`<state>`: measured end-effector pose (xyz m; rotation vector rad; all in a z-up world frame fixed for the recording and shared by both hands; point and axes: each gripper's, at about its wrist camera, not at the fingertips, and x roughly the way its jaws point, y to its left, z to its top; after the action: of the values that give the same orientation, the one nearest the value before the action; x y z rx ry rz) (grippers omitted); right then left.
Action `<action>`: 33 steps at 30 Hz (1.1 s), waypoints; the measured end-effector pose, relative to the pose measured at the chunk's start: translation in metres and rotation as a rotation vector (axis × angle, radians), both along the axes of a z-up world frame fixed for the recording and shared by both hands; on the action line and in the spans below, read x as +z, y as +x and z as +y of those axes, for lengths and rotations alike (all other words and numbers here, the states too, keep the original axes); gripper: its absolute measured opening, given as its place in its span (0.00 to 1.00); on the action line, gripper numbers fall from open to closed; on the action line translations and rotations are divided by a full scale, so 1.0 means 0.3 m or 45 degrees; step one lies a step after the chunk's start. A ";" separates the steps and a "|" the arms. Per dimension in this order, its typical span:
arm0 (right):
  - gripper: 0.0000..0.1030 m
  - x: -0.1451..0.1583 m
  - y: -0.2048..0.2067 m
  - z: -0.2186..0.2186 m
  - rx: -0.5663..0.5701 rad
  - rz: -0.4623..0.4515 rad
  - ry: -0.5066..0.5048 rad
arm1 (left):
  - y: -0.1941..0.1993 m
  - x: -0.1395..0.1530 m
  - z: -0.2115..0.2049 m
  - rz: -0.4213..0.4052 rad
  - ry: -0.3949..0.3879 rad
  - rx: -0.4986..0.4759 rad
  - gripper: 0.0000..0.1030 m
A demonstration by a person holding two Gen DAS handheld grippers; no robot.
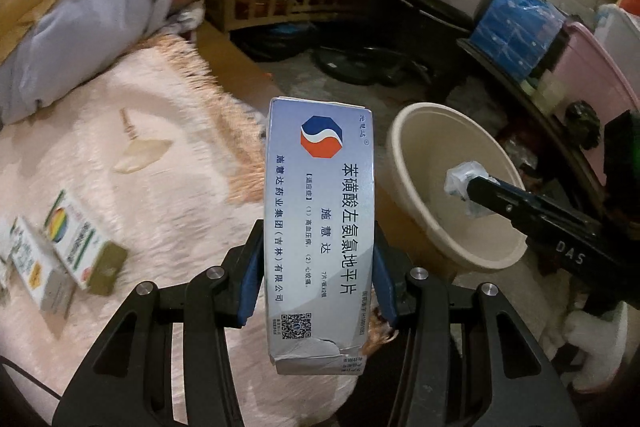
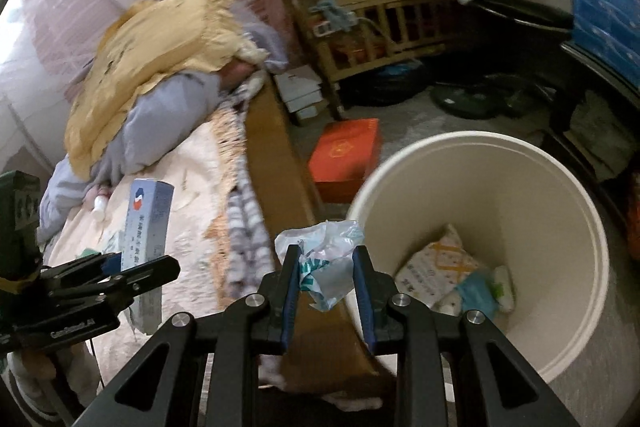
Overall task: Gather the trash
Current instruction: 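Carry the medicine box and tissue over the white bucket, then open both tools to drop the box and tissue into the bucket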
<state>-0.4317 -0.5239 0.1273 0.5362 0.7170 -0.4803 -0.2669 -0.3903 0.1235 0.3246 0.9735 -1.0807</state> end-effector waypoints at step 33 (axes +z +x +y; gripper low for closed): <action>0.55 -0.104 -0.237 -0.249 -0.338 0.078 0.076 | -0.111 -0.023 -0.370 0.263 -0.135 -0.246 0.61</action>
<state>-0.5027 -0.5986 0.0962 0.6793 0.7241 -0.7266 -0.3004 -0.5014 0.1165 0.2264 1.0789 -1.3571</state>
